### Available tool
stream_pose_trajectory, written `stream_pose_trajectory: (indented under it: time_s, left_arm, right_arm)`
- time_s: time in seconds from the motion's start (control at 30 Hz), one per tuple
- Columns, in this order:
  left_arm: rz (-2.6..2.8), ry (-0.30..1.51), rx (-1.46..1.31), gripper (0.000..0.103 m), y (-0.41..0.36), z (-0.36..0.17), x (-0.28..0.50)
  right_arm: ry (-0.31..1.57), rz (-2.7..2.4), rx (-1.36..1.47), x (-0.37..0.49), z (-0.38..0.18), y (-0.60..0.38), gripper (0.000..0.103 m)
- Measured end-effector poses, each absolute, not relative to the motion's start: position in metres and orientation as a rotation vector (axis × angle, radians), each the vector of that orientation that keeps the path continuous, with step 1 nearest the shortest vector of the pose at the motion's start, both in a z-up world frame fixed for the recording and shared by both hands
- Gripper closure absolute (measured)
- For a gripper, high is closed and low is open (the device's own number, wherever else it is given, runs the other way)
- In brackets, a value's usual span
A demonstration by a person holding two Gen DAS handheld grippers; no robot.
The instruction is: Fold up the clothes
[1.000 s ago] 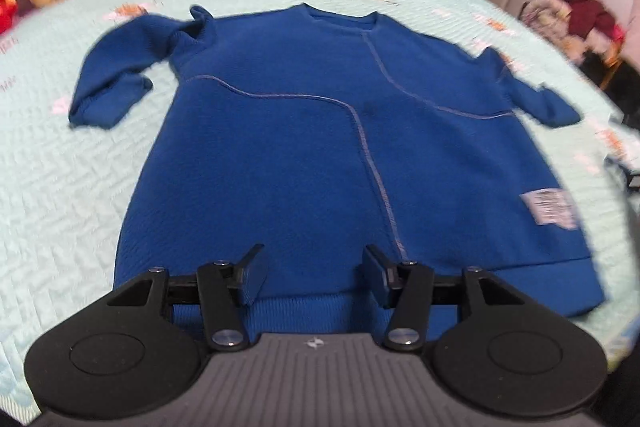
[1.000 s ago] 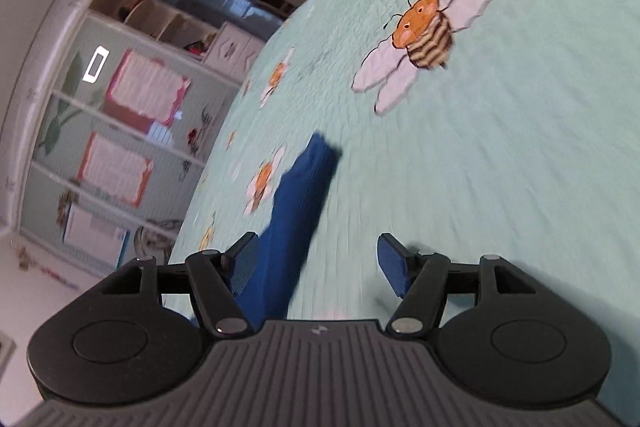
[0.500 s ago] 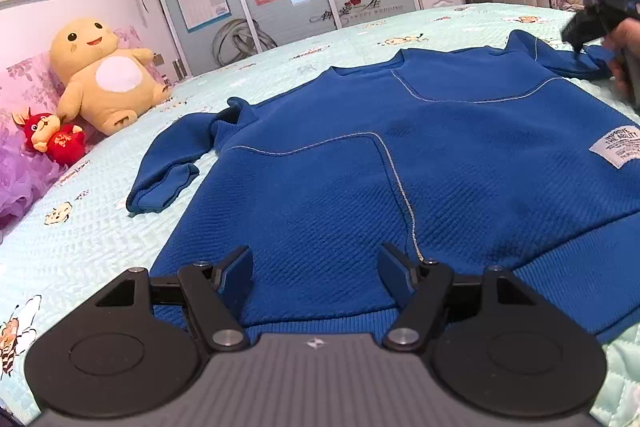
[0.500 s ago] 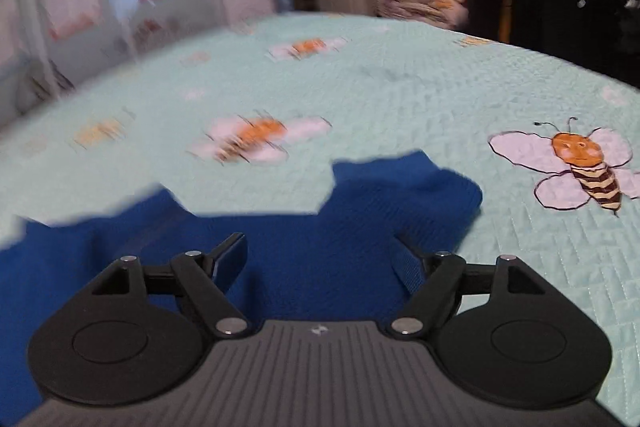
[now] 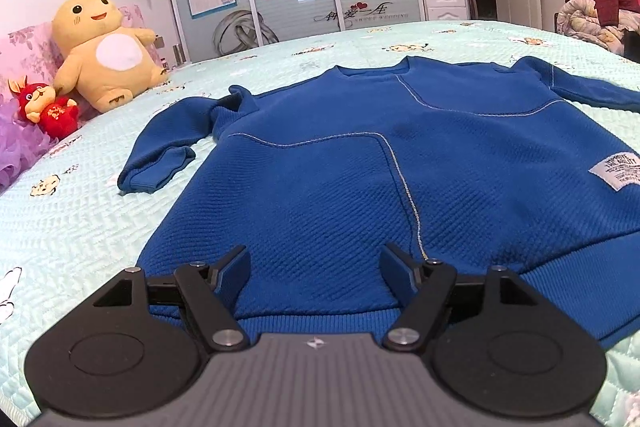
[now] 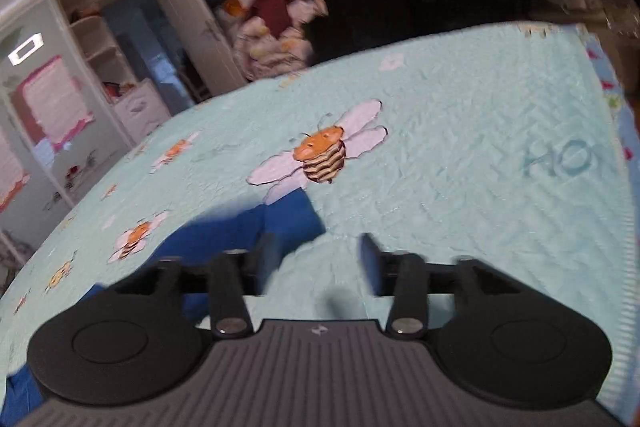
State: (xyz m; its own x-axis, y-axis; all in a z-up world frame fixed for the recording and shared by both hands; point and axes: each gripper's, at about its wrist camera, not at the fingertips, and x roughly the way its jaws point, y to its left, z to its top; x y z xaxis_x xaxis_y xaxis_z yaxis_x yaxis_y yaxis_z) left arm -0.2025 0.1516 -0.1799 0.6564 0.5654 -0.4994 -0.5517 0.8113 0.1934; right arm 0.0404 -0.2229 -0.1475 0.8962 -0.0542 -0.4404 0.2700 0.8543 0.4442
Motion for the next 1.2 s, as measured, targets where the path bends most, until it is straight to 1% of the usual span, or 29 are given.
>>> stream_pose_trajectory:
  time_s: [0.03, 0.07, 0.1, 0.23, 0.4, 0.43, 0.5, 0.53, 0.57, 0.7, 0.8, 0.83, 0.87, 0.93, 1.0, 1.03, 1.07, 1.13, 1.2]
  left_arm:
    - [0.632, 0.573, 0.024, 0.028, 0.152, -0.180, -0.203]
    - [0.631, 0.572, 0.023, 0.028, 0.152, -0.180, -0.203]
    - [0.631, 0.570, 0.022, 0.028, 0.153, -0.181, -0.204]
    - [0.633, 0.566, 0.029, 0.028, 0.153, -0.181, -0.204]
    - [0.647, 0.564, 0.066, 0.028, 0.148, -0.183, -0.202]
    - [0.649, 0.564, 0.073, 0.028, 0.147, -0.183, -0.202]
    - [0.651, 0.564, 0.076, 0.028, 0.147, -0.183, -0.202]
    - [0.652, 0.564, 0.077, 0.028, 0.147, -0.183, -0.202]
    - [0.652, 0.564, 0.078, 0.028, 0.147, -0.183, -0.202]
    - [0.655, 0.562, 0.082, 0.028, 0.146, -0.183, -0.203]
    - [0.659, 0.560, 0.092, 0.028, 0.145, -0.184, -0.203]
    - [0.660, 0.560, 0.095, 0.028, 0.145, -0.184, -0.203]
    - [0.660, 0.560, 0.096, 0.028, 0.145, -0.184, -0.203]
    - [0.659, 0.560, 0.092, 0.028, 0.144, -0.184, -0.203]
    - [0.658, 0.559, 0.088, 0.028, 0.145, -0.184, -0.204]
    - [0.658, 0.559, 0.088, 0.028, 0.146, -0.184, -0.204]
    - [0.658, 0.559, 0.088, 0.028, 0.146, -0.184, -0.204]
    - [0.658, 0.558, 0.089, 0.028, 0.146, -0.184, -0.204]
    - [0.659, 0.557, 0.090, 0.028, 0.147, -0.184, -0.204]
  right_arm:
    - [0.425, -0.154, 0.527, 0.041, -0.149, -0.223, 0.028]
    - [0.420, -0.133, 0.532, 0.042, -0.151, -0.222, 0.024]
    - [0.416, -0.112, 0.541, 0.044, -0.154, -0.223, 0.024]
    - [0.471, -0.095, 0.773, 0.079, -0.174, -0.244, 0.024]
    - [0.494, -0.022, 0.871, 0.125, -0.182, -0.248, 0.024]
    - [0.498, -0.007, 0.890, 0.135, -0.184, -0.249, 0.029]
    - [0.519, 0.029, 0.925, 0.151, -0.186, -0.251, 0.068]
    - [0.542, 0.051, 0.945, 0.160, -0.186, -0.253, 0.093]
    - [0.538, 0.042, 0.946, 0.163, -0.183, -0.255, 0.094]
    - [0.362, -0.023, 0.950, 0.143, -0.156, -0.285, 0.094]
    - [0.353, 0.010, 0.953, 0.139, -0.158, -0.308, 0.094]
    - [0.406, 0.035, 0.937, 0.145, -0.166, -0.308, 0.093]
    - [0.460, 0.056, 0.919, 0.150, -0.173, -0.309, 0.088]
    - [0.556, -0.001, 0.883, 0.151, -0.188, -0.307, 0.086]
    - [0.514, -0.009, 0.966, 0.136, -0.198, -0.314, 0.084]
    - [0.493, -0.012, 1.001, 0.126, -0.199, -0.315, 0.079]
    - [0.481, -0.012, 1.010, 0.116, -0.198, -0.314, 0.072]
    - [0.469, 0.003, 0.980, 0.096, -0.194, -0.306, 0.064]
    - [0.487, 0.026, 0.926, 0.077, -0.190, -0.293, 0.061]
